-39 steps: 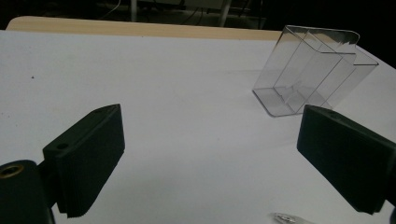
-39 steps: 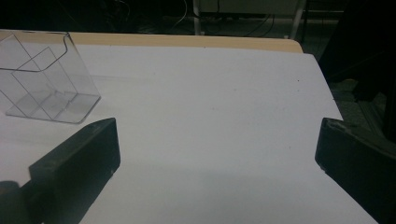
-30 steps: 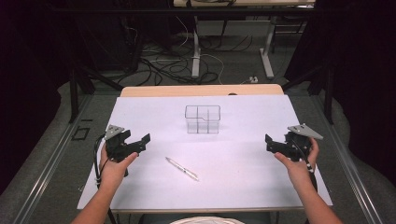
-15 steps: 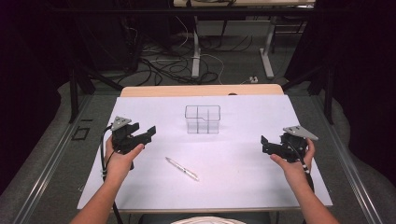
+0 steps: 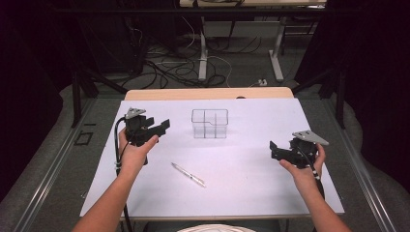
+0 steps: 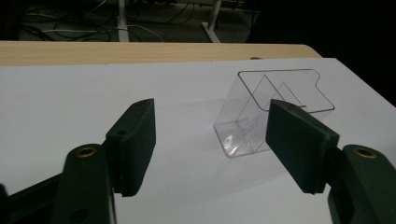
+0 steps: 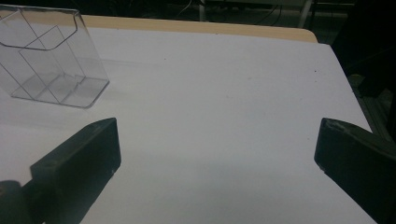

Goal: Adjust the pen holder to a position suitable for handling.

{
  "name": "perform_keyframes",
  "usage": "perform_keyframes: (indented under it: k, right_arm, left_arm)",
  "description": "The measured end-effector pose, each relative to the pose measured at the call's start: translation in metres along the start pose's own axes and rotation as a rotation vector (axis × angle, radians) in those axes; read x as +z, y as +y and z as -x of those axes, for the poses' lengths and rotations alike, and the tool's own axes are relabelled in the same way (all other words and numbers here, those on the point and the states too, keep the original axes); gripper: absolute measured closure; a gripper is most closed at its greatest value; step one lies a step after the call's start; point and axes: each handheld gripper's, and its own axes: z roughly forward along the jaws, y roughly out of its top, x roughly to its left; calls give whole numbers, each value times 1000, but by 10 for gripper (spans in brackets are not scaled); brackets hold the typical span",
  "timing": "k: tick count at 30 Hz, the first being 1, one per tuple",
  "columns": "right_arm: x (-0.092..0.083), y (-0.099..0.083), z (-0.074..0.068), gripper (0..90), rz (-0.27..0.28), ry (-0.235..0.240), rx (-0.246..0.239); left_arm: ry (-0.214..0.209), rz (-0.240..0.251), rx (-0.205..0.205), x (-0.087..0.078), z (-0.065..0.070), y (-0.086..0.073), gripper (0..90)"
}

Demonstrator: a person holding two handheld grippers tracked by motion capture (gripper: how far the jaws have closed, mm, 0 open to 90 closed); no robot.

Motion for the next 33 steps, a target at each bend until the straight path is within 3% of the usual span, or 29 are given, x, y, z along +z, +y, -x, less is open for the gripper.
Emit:
perform_keyframes:
  k: [11, 19, 25, 27, 33]
  right_arm:
    - [1, -1, 1, 6, -3, 7, 11]
    - [3, -1, 2, 11, -8, 7, 13]
    - [3, -2, 3, 14, -13, 11, 5]
    - [4, -2, 2, 15, -14, 11, 24]
    - [4, -3, 3, 21, -22, 9, 17]
  left_arm:
    - [-11, -52, -56, 13, 14, 23, 414]
    - [-40, -122, -97, 24, 24, 40, 452]
    - [-53, -163, -138, 37, 28, 48, 487]
    - [-65, -174, -150, 42, 29, 49, 493]
    - [-60, -208, -172, 58, 30, 53, 539]
